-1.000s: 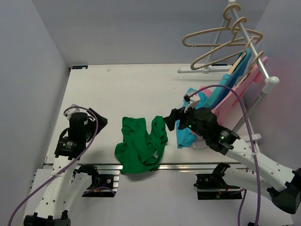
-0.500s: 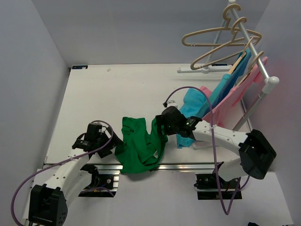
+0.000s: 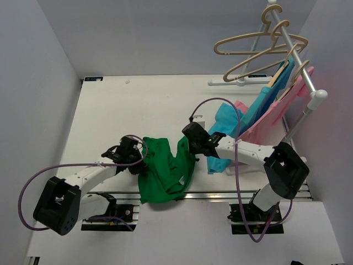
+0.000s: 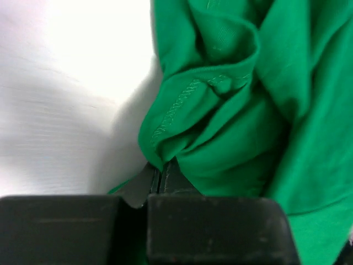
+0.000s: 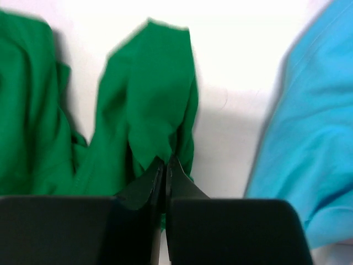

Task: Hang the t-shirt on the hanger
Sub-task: Flatten out the T-shirt at the center of the board.

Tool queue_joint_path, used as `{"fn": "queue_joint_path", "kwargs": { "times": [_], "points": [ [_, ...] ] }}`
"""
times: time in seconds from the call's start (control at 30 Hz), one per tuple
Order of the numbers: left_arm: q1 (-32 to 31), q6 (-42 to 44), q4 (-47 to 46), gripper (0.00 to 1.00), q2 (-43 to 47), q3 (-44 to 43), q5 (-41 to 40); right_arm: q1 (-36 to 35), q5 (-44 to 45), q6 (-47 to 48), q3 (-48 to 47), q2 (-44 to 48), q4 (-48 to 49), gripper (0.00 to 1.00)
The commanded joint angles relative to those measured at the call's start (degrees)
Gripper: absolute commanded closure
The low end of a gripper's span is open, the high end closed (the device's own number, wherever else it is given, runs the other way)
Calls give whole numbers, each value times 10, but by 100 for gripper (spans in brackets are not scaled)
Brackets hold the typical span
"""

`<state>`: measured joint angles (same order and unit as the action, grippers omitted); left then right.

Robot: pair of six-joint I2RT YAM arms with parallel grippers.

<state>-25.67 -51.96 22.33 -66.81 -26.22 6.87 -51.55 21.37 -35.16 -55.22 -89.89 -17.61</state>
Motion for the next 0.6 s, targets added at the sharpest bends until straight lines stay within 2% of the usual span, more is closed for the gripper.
{"fn": "queue_joint_path", "kwargs": {
  "times": [0.0, 0.1, 0.13, 0.23, 0.3, 0.4, 0.57],
  "points": [
    [-1, 5, 60, 100, 30, -61, -97, -3, 82, 22, -70, 21, -3, 100],
    [-1, 2, 91, 100, 81, -147, -180, -2, 155, 50, -143, 36, -22, 100],
    [-1, 6, 97, 100, 98, -202, -239, -2, 198, 66, -190, 44, -38, 100],
    [-1, 20, 135, 100, 107, -298, -363, 0, 253, 104, -265, 57, -59, 100],
    [-1, 28, 176, 100, 104, -403, -397, 0, 293, 142, -328, 74, -60, 100],
    [-1, 51, 179, 100, 120, -483, -445, 0, 310, 185, -364, 113, -36, 100],
    [-1, 71, 202, 100, 160, -547, -517, 0, 316, 249, -388, 191, -11, 100]
  ]
}}
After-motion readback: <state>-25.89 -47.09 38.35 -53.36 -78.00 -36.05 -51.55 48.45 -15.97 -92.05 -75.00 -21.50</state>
